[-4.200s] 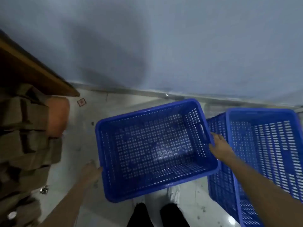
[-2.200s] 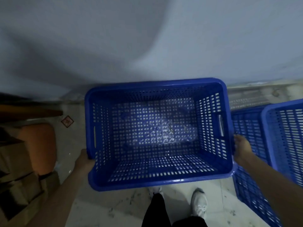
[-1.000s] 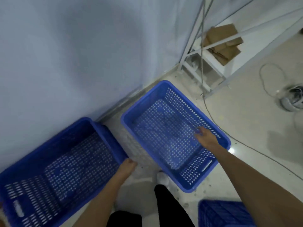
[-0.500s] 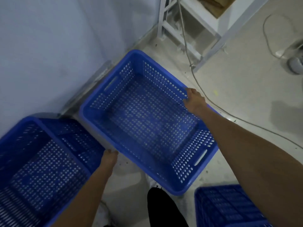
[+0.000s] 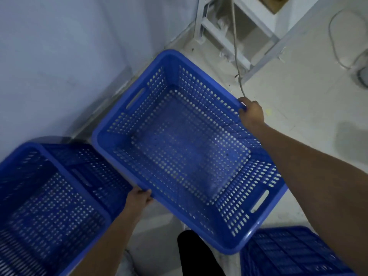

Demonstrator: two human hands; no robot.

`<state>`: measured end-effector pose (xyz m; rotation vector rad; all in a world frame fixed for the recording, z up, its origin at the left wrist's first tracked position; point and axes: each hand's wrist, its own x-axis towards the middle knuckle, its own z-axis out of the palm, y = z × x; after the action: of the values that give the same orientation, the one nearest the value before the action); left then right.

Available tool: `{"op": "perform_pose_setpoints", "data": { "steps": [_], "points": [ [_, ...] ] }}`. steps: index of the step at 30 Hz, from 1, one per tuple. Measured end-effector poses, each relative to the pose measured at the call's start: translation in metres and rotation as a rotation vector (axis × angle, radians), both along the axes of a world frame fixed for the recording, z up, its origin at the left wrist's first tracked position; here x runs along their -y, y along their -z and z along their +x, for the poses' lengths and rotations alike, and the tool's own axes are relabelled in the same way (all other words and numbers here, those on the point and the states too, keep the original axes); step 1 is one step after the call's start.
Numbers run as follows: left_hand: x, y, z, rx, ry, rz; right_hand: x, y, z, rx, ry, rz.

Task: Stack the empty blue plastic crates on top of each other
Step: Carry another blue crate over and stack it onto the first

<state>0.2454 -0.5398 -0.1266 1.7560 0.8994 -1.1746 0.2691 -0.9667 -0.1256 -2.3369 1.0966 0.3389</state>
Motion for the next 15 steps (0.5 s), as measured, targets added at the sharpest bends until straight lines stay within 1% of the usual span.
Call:
{"op": "perform_pose_setpoints", "data": {
  "steps": [2, 6, 9, 15],
  "points": [
    [-0.003, -0.021, -0.006, 0.005, -0.015, -0.074, 0.001, -0.015, 0.000, 0.042, 0.023, 0.010],
    [-0.011, -0.062, -0.019, 0.035, -0.043, -0.117, -0.002, -0.063, 0.010, 0.086, -0.010, 0.037],
    [-0.022, -0.101, -0.027, 0.042, -0.056, -0.161, -0.012, -0.106, 0.013, 0.123, -0.064, 0.013],
    [-0.051, -0.196, -0.051, 0.026, -0.087, -0.230, -0.053, -0.209, 0.008, 0.195, -0.068, 0.036]
  ]
}}
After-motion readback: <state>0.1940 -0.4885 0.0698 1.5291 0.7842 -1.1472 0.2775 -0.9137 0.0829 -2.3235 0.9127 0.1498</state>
